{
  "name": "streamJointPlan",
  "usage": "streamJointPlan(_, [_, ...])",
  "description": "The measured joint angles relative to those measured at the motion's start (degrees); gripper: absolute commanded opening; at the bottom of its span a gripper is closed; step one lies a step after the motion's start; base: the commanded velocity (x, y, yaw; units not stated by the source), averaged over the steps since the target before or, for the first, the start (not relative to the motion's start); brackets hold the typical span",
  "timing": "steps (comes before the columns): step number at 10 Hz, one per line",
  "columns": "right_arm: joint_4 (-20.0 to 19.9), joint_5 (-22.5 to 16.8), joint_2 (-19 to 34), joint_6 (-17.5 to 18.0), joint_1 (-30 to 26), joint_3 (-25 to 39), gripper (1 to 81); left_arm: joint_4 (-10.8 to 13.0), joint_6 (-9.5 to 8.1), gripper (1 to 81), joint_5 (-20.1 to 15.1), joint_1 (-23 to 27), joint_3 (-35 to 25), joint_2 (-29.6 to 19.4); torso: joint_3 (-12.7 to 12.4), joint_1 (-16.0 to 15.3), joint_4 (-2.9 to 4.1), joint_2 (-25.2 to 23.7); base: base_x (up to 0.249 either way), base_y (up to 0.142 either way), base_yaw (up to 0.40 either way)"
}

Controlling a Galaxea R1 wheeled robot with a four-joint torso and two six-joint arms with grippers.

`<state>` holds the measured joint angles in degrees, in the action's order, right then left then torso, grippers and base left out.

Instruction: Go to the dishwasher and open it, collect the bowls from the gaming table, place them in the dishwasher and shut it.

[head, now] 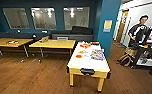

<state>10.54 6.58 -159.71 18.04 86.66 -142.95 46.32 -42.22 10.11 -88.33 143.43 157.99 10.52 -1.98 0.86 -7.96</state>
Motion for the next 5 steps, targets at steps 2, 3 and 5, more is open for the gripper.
streamJointPlan(2, [0.0,0.0,0.0,0.0,0.0,-0.1,1.0,0.0,0.00,1.0,0.0,0.0,0.0,0.0,0.0,0.0,0.00,0.0,-0.156,0.000,0.000])
streamJointPlan(3, [0.0,0.0,0.0,0.0,0.0,-0.1,1.0,0.0,0.00,1.0,0.0,0.0,0.0,0.0,0.0,0.0,0.00,0.0,-0.156,0.000,0.000])
streamJointPlan(5, [0.0,0.0,0.0,0.0,0.0,-0.1,1.0,0.0,0.00,1.0,0.0,0.0,0.0,0.0,0.0,0.0,0.00,0.0,-0.153,0.000,0.000])
